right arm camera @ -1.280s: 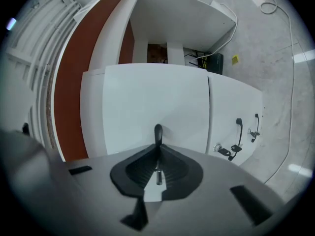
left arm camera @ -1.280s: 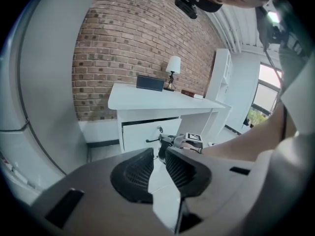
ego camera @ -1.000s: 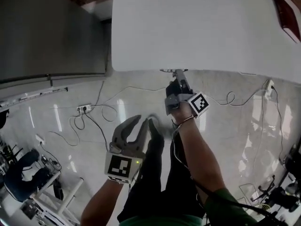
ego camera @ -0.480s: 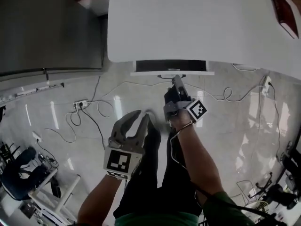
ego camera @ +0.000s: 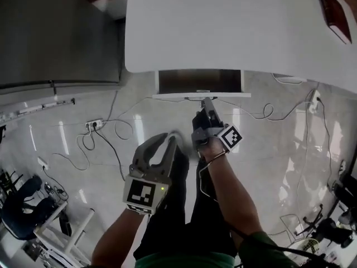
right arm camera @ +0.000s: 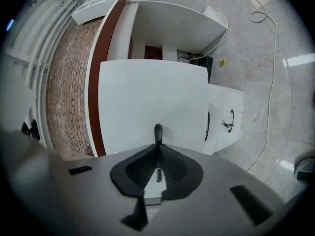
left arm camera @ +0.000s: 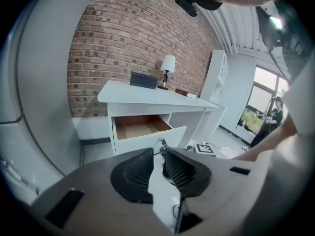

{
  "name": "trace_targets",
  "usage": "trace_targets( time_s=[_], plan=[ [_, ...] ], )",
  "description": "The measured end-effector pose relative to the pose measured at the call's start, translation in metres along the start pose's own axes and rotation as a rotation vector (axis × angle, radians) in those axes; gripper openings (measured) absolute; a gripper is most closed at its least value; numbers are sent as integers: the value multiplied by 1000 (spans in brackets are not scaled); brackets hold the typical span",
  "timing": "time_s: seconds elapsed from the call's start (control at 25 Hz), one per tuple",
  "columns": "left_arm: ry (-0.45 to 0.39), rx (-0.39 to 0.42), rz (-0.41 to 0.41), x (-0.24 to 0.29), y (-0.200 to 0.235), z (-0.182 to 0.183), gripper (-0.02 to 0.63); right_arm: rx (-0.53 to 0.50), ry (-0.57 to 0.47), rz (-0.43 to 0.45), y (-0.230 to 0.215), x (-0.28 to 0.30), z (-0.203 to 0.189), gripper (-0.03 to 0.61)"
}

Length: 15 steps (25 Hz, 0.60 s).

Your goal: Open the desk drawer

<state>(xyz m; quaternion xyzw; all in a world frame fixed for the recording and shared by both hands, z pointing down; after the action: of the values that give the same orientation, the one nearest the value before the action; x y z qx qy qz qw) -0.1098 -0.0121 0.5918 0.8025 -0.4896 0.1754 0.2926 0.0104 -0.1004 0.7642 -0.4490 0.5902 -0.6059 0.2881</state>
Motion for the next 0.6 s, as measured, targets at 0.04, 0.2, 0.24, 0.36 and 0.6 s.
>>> trace_targets(
  time_s=[0.04,0.2,0.24,0.36,0.6],
  plan=[
    [-2,3,0,-1,0,-1,71,0,-1,3,0,-2,-1,20],
    [-1,18,-2,-1,1,-8,71,15,2,11,-1,-7,-7,20],
    [2,18,-4,-1,0,-9,71,21,4,9,-2,-9,-9,20],
    [22,10,-11,-1,-4,-9,71,11,9,-5,-5,-16,-9,20],
    [19,28,-20,2,-6,-11,71,-24,20,2,-10,-18,-6,21]
  ],
)
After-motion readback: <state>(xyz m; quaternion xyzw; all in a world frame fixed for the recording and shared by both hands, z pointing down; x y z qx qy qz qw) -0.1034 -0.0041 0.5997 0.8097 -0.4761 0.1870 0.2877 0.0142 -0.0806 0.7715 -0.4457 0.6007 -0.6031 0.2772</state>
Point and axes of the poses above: the fingertips, and each gripper's own axes: x forward along the fingers, y to its left, z out of its top, the point moved 1 cm from there along -x, backward along the fingers, and after that the axes turned 6 degrees about -x, right-handed, at the moved point
